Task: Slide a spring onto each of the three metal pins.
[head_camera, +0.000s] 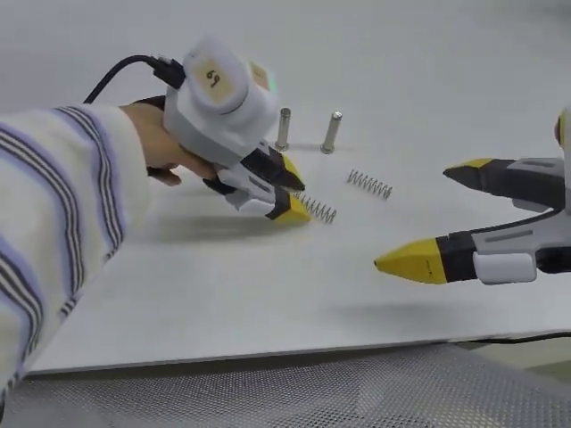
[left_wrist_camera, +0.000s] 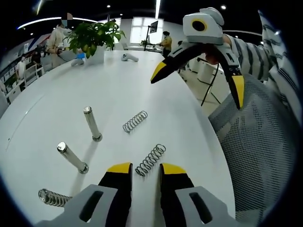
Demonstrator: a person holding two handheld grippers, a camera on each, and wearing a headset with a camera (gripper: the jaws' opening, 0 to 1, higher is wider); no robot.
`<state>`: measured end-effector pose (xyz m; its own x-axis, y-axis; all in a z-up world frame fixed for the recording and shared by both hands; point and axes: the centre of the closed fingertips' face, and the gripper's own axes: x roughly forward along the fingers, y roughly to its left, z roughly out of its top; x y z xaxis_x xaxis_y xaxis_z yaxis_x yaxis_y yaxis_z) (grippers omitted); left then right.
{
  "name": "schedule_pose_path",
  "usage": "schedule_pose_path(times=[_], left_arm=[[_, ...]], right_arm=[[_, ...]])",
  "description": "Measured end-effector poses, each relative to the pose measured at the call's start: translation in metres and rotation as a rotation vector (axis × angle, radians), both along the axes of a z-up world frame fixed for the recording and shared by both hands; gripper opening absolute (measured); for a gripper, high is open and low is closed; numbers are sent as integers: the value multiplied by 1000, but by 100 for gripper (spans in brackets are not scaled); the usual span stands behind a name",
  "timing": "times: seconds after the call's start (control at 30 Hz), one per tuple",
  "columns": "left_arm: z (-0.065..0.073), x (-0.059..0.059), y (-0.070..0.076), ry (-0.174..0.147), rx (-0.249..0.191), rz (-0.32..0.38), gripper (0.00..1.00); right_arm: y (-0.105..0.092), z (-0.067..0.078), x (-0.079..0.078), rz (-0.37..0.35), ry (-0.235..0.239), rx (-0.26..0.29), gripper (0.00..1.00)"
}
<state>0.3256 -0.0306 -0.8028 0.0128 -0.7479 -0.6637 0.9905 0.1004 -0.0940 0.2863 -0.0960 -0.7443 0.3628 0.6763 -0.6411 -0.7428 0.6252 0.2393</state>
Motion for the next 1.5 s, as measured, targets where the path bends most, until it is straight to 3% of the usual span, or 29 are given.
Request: schedule_pose_path(times=[0.2, 0.33, 0.77, 0.8, 0.87, 0.97, 1.5], left_arm=[[0, 0, 2, 0, 9, 8, 9], [0, -7, 3, 56, 16, 30, 6], [-1, -5, -2, 41, 10, 43, 5], [-1, -6, -2, 89, 9, 78, 5], [0, -11, -4, 150, -12, 101, 3], [-1, -13, 0, 119, -10, 80, 3], [0, -15, 6, 31, 1, 40, 3]], right_arm=[[0, 1, 0, -1, -2, 1, 99], [0, 0, 0, -3, 0, 0, 99], [2, 0, -1, 9, 1, 0, 99], [2, 0, -2, 10, 2, -3, 99], [2, -1, -1, 10, 4, -5, 99], [3, 1, -1, 12, 1, -1, 99], [7, 5, -1, 21, -8, -3, 99]])
